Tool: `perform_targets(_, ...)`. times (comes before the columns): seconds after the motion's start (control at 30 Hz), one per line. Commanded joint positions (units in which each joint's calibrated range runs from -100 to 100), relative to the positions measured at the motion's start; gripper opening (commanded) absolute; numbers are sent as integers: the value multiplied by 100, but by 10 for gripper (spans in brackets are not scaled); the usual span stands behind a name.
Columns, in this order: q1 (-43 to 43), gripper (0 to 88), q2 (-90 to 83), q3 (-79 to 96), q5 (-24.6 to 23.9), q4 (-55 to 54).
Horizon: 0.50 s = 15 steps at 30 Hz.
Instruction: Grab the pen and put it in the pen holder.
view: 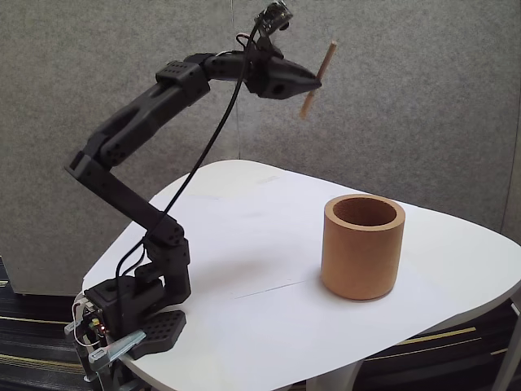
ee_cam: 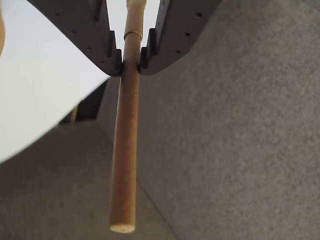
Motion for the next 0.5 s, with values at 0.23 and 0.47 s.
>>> perform_targets(0.23, 589, 4, -109, -235, 1240, -1051)
perform_targets(0.47, 1328, 4, -158, 749, 1514, -1059)
